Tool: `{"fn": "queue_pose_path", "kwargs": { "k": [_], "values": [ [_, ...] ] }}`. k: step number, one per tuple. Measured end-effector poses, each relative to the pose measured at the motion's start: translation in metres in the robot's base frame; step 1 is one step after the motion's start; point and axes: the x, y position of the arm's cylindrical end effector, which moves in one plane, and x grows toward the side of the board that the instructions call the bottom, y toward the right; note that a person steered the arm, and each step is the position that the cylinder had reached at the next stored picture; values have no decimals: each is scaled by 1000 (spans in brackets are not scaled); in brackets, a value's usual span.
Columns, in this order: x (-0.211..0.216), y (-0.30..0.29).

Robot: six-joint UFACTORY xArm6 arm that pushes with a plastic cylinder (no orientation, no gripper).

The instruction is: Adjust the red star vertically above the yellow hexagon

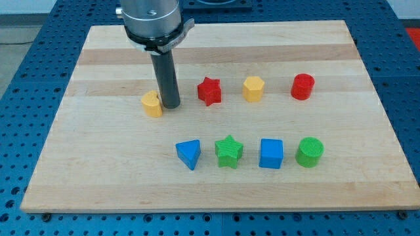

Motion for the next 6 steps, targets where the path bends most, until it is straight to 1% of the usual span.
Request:
{"fn": "queue_pose_path", "kwargs": {
  "k": [3,6],
  "values": [
    [0,44],
    [-69,99]
  ]
}}
